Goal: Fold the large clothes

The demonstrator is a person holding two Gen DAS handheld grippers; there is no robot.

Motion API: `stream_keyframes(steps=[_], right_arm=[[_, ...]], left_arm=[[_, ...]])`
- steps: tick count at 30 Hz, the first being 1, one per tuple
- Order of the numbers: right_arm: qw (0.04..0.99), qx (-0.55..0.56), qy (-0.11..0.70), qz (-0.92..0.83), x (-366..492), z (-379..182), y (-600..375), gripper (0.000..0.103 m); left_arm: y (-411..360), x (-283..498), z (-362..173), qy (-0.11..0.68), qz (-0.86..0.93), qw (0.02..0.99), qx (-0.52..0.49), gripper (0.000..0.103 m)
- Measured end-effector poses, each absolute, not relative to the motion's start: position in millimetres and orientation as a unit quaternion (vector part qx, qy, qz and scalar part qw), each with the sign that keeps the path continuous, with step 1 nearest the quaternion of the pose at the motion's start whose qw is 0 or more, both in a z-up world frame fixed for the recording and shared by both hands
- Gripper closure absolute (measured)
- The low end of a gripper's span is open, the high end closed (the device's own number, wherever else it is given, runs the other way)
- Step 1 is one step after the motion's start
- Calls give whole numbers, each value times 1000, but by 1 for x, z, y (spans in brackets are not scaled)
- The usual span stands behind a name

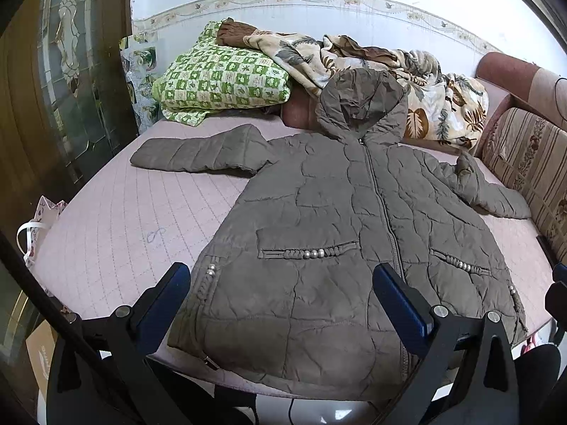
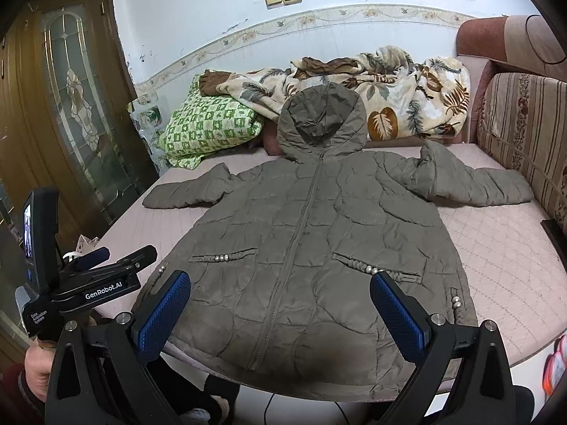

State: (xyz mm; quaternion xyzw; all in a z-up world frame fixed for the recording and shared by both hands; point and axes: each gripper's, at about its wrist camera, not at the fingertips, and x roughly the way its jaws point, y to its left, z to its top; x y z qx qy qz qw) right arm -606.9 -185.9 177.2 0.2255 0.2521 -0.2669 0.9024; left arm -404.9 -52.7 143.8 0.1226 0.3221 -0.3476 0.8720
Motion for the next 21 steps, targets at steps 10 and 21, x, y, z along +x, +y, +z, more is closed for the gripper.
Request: stream_keyframes(steps=[10,21], right_arm=[[900,234,259,-262,-605,171,-188,0],[898,244,261,-256,-602,165,-190,0]], left_arm=[[-55,-405,141,325,-350,869,132,1],[-52,-404,138,325,-349,869,136,1]])
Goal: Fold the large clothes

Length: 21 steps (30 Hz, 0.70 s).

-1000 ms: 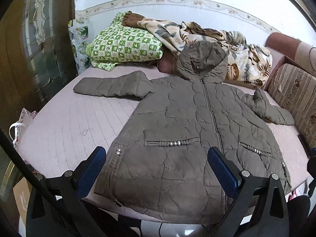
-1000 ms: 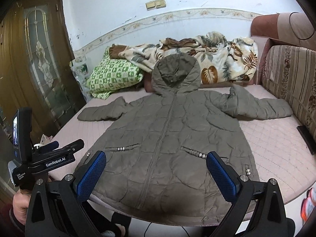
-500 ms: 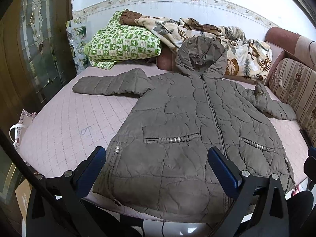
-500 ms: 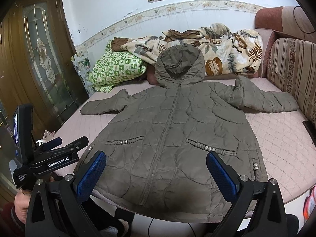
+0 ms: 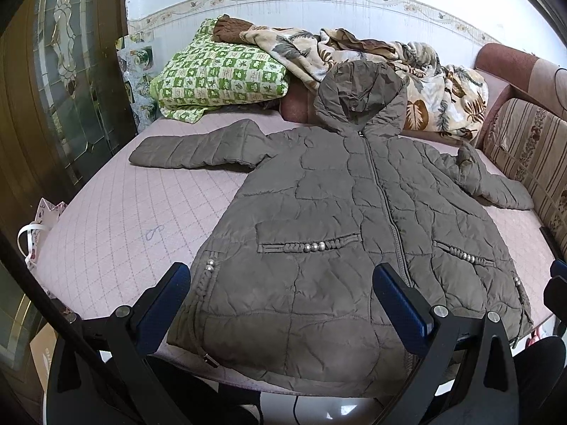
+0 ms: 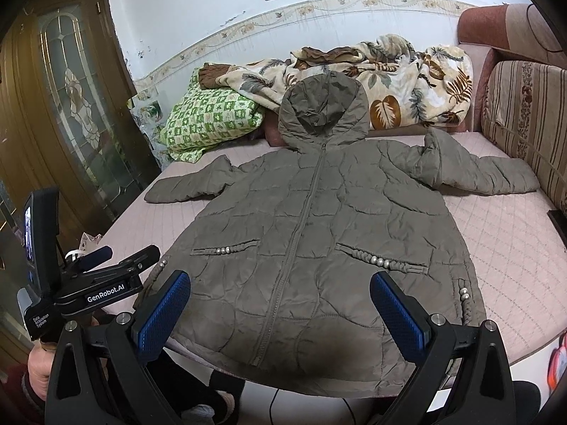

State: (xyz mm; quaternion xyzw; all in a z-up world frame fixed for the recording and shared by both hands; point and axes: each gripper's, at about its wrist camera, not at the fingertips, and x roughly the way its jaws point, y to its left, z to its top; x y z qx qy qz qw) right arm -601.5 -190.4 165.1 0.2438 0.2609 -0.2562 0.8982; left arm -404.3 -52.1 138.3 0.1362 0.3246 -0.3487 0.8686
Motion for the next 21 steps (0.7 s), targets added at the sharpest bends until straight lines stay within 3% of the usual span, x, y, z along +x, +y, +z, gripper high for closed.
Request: stream_keyframes(steps=[21], right_arm=[[882,305,254,-254,-618,148,-241,0]], left_arm=[[-99,-387,149,317,-371,860,150,1]])
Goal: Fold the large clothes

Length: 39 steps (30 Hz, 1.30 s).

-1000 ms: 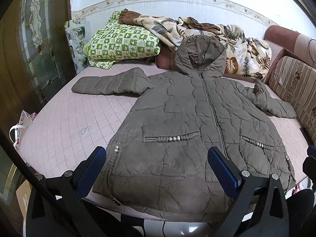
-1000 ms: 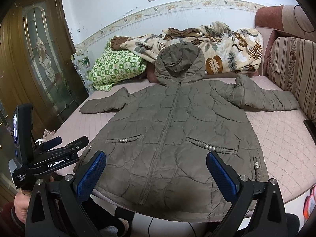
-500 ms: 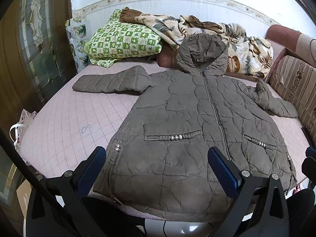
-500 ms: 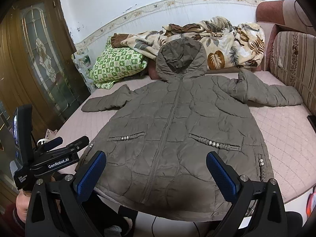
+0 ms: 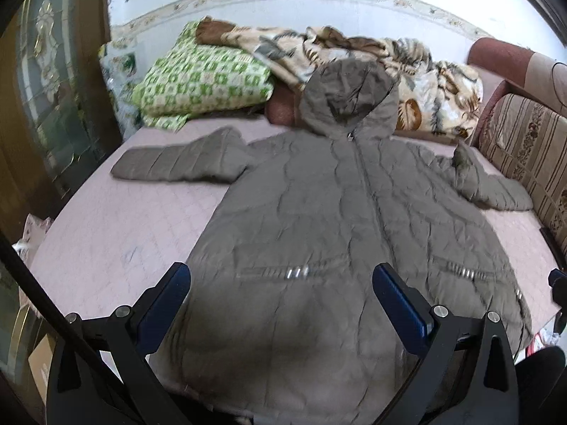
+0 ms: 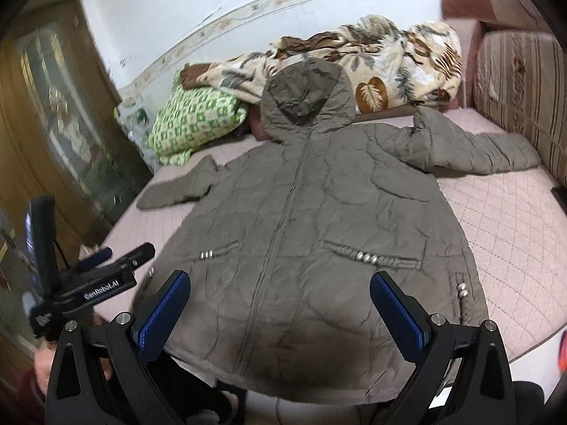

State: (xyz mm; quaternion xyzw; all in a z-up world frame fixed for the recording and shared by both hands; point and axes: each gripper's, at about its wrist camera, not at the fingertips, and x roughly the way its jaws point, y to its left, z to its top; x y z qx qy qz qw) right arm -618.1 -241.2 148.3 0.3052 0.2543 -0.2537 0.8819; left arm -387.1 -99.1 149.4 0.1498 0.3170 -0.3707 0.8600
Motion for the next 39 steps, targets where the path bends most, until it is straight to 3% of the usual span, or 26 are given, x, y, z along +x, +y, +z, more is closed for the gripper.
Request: stream_keyframes(steps=[7,13,15,17,19,24,28,39], right_arm=[[839,419,169,-302,-686,156,-335,0],[772,505,86,-377,-761,142,-424,0],[749,514,85,-410,-777,134,-457,5],[736,521,72,-426,-790,124,-487,19],[723,521,80,-446,-794,112,-518,26],[668,551,68,-496,-809,67,-599,29],[636,564,75,-522,-807,38,-646,39],[578,524,125,-612,-794,-9,-719,40]], left_arm=[[-176,-370,172,267,-435,850,129,1],[-213,-359,128,274,-461,836,112,1],[-225,-354,119,300,-463,825,124,1],[-230,-348,116,314,-474,814,116,1],[-233,-347,115,304,-472,818,123,1],[-242,-344,109,310,-484,807,138,1],[-246,-342,104,316,-486,802,144,1],[-260,-336,86,333,-479,796,161,1]])
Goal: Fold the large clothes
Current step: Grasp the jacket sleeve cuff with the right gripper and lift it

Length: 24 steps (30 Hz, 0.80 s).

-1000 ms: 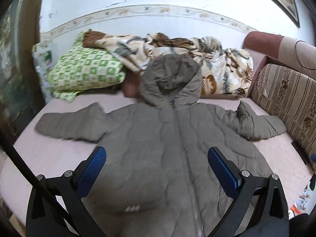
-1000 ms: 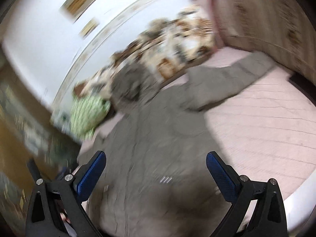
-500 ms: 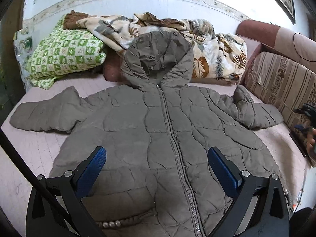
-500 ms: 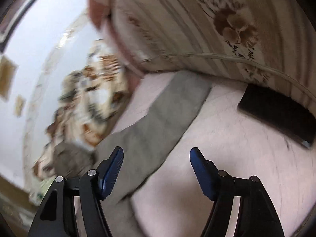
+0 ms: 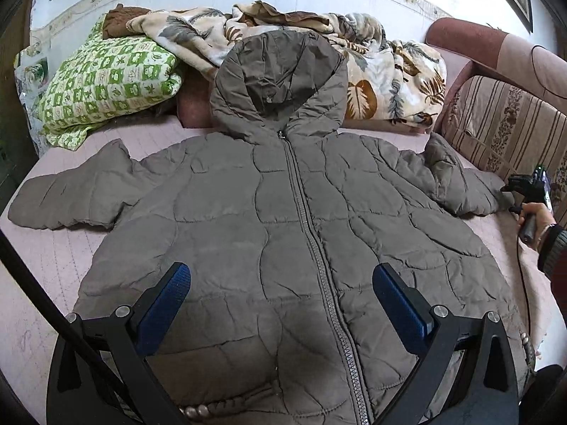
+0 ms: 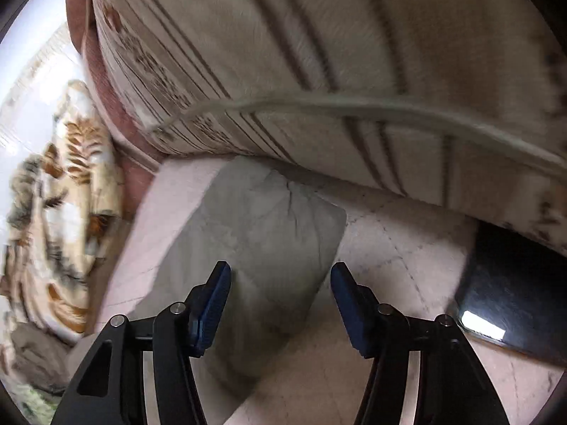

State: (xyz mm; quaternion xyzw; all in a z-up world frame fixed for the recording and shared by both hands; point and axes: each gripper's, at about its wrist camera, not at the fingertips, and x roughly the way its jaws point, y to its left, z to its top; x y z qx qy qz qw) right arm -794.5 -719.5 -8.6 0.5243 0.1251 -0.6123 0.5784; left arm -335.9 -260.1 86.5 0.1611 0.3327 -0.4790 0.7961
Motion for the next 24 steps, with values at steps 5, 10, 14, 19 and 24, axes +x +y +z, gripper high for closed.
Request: stream_keyframes(steps=[5,10,14,19,24], right_arm=[[593,488,127,-628,-790,-12,-731,67],[628,458,90,-622,-798,6,-716,87],[651,426,75,-624,-798,42,-699,87],[686,382,53,-617,-790,108,-679,88],[735,337,38,-587,-757,180,-655,88]], left_arm=[[-263,-335,83,334,-476,796,167,1],[-261,-334,83,334,-475,798,162,1],[-256,-334,87,330,-475,801,157,1],[-248,-333,94,322,-471,807,149,1],[-240,-329,99,321,-466,812,141,1]])
